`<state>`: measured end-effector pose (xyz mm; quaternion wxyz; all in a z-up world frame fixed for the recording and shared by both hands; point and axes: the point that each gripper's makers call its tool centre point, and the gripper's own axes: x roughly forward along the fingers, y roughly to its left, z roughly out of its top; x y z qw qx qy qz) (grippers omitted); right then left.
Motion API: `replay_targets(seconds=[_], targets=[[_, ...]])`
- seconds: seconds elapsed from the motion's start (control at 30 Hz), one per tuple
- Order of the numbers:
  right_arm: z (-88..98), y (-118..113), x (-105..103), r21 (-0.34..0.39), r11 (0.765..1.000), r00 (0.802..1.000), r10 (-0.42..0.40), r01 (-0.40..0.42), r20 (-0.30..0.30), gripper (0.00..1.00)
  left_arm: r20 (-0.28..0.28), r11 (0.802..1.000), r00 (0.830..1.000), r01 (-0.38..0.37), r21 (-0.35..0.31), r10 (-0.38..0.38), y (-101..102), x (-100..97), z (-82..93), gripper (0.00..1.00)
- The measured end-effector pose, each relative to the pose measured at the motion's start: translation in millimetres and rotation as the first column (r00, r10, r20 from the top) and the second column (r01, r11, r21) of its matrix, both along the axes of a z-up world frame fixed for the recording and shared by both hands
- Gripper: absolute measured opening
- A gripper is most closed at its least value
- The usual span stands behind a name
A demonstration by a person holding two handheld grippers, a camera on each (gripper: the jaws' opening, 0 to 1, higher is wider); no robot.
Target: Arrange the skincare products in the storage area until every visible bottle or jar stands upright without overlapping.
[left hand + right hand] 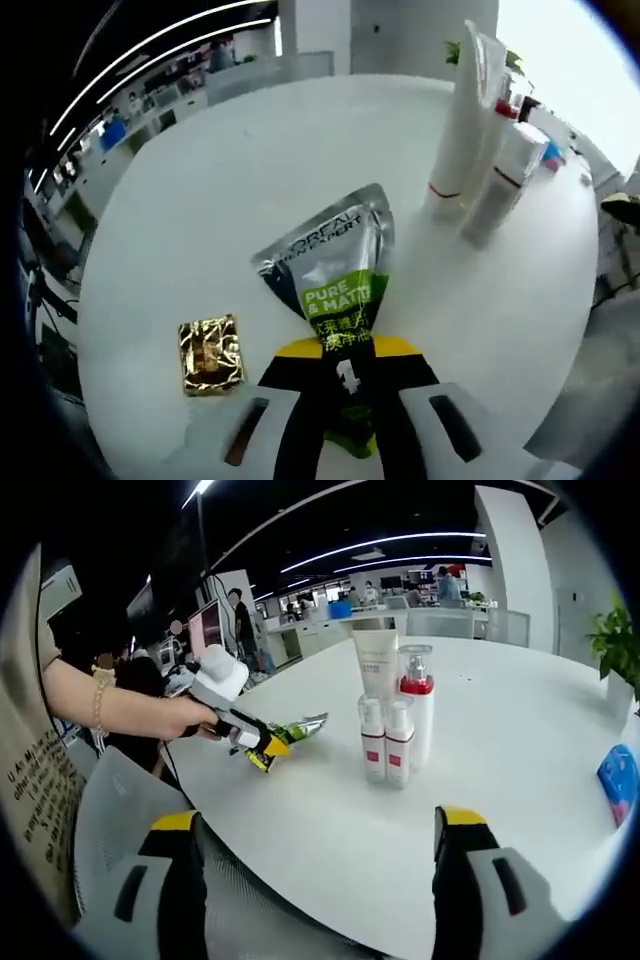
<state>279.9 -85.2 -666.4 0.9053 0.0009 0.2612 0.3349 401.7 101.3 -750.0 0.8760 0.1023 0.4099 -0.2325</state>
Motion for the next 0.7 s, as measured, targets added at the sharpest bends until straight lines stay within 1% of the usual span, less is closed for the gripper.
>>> replay_targets(seconds=[0.1, 0.13, 0.2, 0.23, 0.33, 0.37, 0.4, 0.5, 0.57, 0.7], targets=[[0.4, 1.1, -0.6, 0.004, 1.0, 1.0, 0.006, -0.006, -0.001, 0.96, 0.02, 1.0, 1.0, 0.004, -0.011, -0.004, -1.0, -1.4, 7.2, 0.1], [0.6, 1.6, -0.9, 0.005, 1.0, 1.0, 0.009, -0.009, 0.0, 0.96, 0.035, 1.0, 0.999, 0.008, -0.013, -0.008, -1.9, -4.2, 12.4, 0.1], [0.8, 2.3, -1.3, 0.006, 1.0, 1.0, 0.013, -0.013, 0.001, 0.96, 0.043, 1.0, 0.999, 0.009, -0.02, -0.008, -2.3, -6.1, 16.0, 0.1], [0.9, 3.5, -2.1, 0.005, 1.0, 1.0, 0.019, -0.019, 0.001, 0.96, 0.056, 0.999, 0.998, 0.014, -0.032, -0.012, -3.7, -8.4, 21.1, 0.1], [0.3, 6.5, -4.2, 0.002, 0.999, 0.999, 0.038, -0.038, -0.001, 0.95, 0.081, 0.999, 0.996, 0.03, -0.042, -0.026, -5.9, -14.8, 30.6, 0.1], [0.1, 8.0, -5.3, 0.0, 0.999, 0.999, 0.047, -0.047, -0.002, 0.95, 0.099, 0.998, 0.994, 0.041, -0.051, -0.035, -7.6, -17.1, 35.1, 0.1], [0.0, 8.6, -5.8, -0.001, 0.999, 0.999, 0.052, -0.052, -0.003, 0.95, 0.102, 0.998, 0.994, 0.043, -0.054, -0.037, -8.0, -17.9, 36.4, 0.1], [-0.1, 11.7, -7.7, -0.004, 0.998, 0.998, 0.069, -0.069, -0.005, 0.95, 0.144, 0.995, 0.988, 0.066, -0.077, -0.055, -13.1, -24.5, 49.8, 0.1], [-1.1, 15.0, -9.7, -0.018, 0.996, 0.996, 0.091, -0.091, -0.004, 0.96, 0.163, 0.992, 0.984, 0.082, -0.096, -0.066, -17.3, -30.5, 57.6, 0.1], [-0.8, 21.0, -11.4, -0.023, 0.992, 0.993, 0.121, -0.121, -0.004, 0.96, 0.191, 0.987, 0.978, 0.11, -0.116, -0.087, -23.7, -40.1, 66.5, 0.1]])
